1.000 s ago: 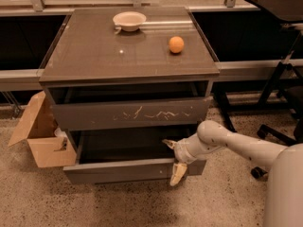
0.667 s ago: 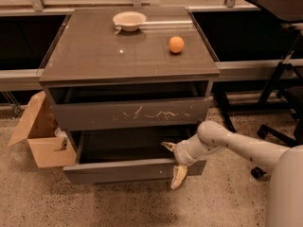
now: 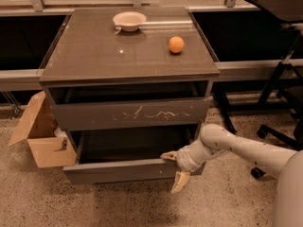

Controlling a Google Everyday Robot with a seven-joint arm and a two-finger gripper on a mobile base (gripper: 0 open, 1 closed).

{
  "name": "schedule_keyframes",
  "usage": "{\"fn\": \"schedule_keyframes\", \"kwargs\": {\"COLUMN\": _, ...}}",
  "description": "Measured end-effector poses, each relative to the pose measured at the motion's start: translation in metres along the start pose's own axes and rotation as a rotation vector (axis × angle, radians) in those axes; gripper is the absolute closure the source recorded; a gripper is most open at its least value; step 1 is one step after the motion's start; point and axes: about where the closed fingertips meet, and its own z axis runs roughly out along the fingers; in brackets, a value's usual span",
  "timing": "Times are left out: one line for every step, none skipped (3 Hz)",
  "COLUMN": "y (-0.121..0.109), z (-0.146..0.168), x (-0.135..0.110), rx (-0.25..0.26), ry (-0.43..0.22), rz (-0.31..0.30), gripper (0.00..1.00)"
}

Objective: Open middle drawer

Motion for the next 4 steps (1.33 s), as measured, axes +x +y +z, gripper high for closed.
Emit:
{"fn": "schedule_keyframes", "kwargs": {"y": 0.015, "z": 0.006, "x": 0.003, "rx": -0.046, "ry": -0.010, "rz": 0.009, "gripper": 0.42}}
{"fn": "schedule_keyframes", "kwargs": {"y": 0.027, "z": 0.002, "x": -0.002, "rx": -0.059, "ry": -0.011, "rz": -0.006, "gripper": 0.66}}
{"fn": "schedule_keyframes", "kwargs": {"y": 0.036, "z": -0.005, "x": -0.013, "rx": -0.061, "ry": -0.011, "rz": -0.034, "gripper": 0.89}}
{"fn": "schedule_keyframes", "kwargs": {"y": 0.040, "z": -0.015, "x": -0.022, "rx": -0.052, "ry": -0.027, "rz": -0.051, "gripper": 0.92}}
